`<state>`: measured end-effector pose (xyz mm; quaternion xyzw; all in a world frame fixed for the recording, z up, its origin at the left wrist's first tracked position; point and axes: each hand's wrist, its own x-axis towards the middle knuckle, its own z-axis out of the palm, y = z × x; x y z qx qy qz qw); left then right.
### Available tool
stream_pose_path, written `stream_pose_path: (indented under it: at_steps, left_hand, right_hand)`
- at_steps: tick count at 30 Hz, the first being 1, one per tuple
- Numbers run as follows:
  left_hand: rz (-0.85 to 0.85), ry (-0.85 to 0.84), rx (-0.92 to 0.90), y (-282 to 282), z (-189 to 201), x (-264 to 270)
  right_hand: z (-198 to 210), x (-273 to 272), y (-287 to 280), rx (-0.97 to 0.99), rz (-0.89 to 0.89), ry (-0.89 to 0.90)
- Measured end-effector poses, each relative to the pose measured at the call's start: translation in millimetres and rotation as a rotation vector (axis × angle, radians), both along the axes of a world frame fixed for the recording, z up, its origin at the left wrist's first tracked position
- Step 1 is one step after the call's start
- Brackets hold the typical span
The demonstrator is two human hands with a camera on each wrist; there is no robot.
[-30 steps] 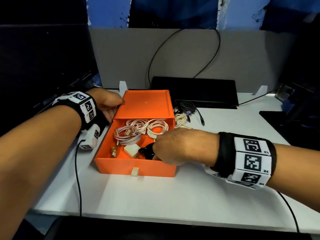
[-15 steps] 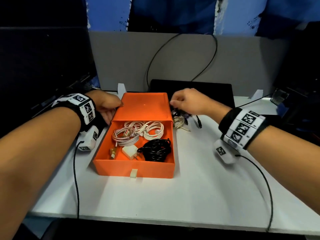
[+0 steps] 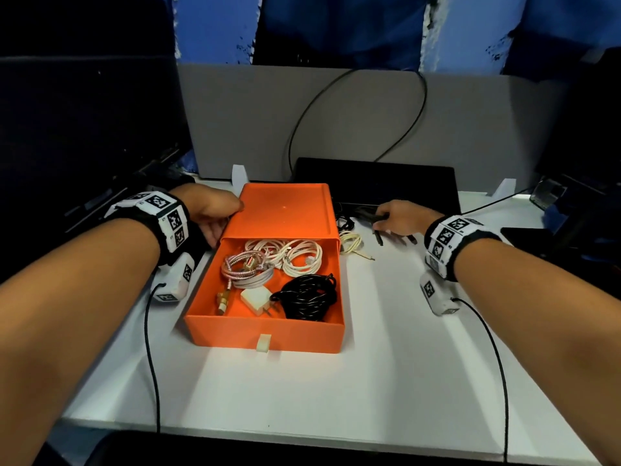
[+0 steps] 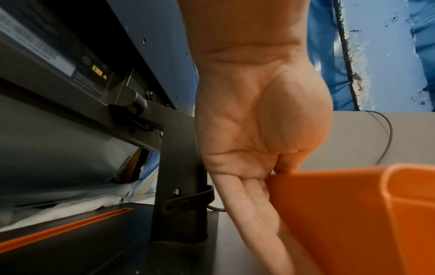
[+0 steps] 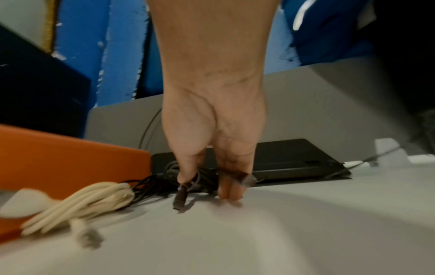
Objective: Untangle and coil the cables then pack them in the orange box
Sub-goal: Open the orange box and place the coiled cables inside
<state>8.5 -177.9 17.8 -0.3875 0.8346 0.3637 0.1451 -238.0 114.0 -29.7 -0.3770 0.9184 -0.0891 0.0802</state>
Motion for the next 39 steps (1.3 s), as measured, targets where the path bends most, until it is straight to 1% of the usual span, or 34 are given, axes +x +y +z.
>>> stream_pose_path:
  at_steps: [2, 4, 5, 6, 7, 10, 12, 14, 15, 17, 18, 19, 21, 23, 24, 26, 30, 33, 34, 35, 37, 38, 39]
  left_hand:
    - [-0.001, 0.000, 0.006, 0, -1, 0]
    - [-0.006, 0.002, 0.004, -1, -1, 0]
    - [-0.007, 0.001, 0.004, -2, -1, 0]
    - [-0.009, 0.000, 0.004, -3, -1, 0]
    - [-0.013, 0.000, 0.006, -3, -1, -1]
    - [-0.021, 0.000, -0.002, -3, 0, -1]
    - [-0.024, -0.001, -0.006, -2, 1, 0]
    - [-0.031, -0.005, -0.007, -1, 2, 0]
    - [-0.035, -0.008, -0.008, 0, 2, 0]
    - [-0.044, -0.013, -0.010, 0, 2, 0]
    - [-0.046, -0.014, -0.009, 1, 1, 0]
    - [-0.043, -0.013, -0.010, 2, 1, 1]
    - [-0.036, -0.010, -0.011, 2, 0, 2]
    - [-0.039, -0.009, -0.015, 2, 0, 2]
    - [-0.040, -0.009, -0.014, 1, 1, 2]
    - [-0.040, -0.008, -0.008, 1, 1, 1]
    - [-0.042, -0.001, -0.002, 1, 1, 1]
    - [-0.039, 0.010, 0.000, 1, 1, 2]
    - [-0.036, 0.008, 0.005, 2, 1, 2]
    - [-0.036, 0.007, 0.008, 1, 1, 2]
    - [-0.035, 0.014, 0.012, 1, 0, 1]
    - [-0.034, 0.018, 0.011, 1, -1, 1]
    - [-0.034, 0.020, 0.011, 1, -1, -1]
  right_hand:
    - [-4, -8, 13, -0.225, -0.062, -0.198]
    - [-5, -9, 26, -0.477, -0.146, -0.484]
    - [-4, -7, 32, -0.582, -0.188, -0.598]
    - [1, -2, 37, -0.658, -0.213, -0.655]
    - [8, 3, 40, -0.711, -0.213, -0.667]
    - [38, 33, 43, -0.791, -0.061, -0.585]
    - [61, 66, 39, -0.733, 0.105, -0.539]
    - [82, 109, 32, -0.582, 0.300, -0.460]
    - [90, 131, 27, -0.489, 0.407, -0.364]
    - [97, 175, 11, -0.292, 0.630, -0.105]
    - [95, 195, 1, -0.200, 0.730, 0.002]
    - [91, 214, -10, -0.121, 0.807, 0.071]
    - [78, 245, -29, 0.042, 0.889, 0.177]
    - [65, 264, -43, 0.200, 0.915, 0.354]
    - [59, 270, -47, 0.252, 0.929, 0.427]
    - [52, 275, -52, 0.320, 0.941, 0.484]
    - [47, 273, -56, 0.386, 0.965, 0.494]
    - [51, 265, -54, 0.421, 0.986, 0.421]
    - [52, 260, -53, 0.422, 0.983, 0.362]
    - [57, 256, -52, 0.420, 0.968, 0.262]
    - [75, 243, -45, 0.368, 0.891, -0.031]
    - [87, 234, -41, 0.291, 0.840, -0.163]
    - [99, 223, -37, 0.167, 0.782, -0.260]
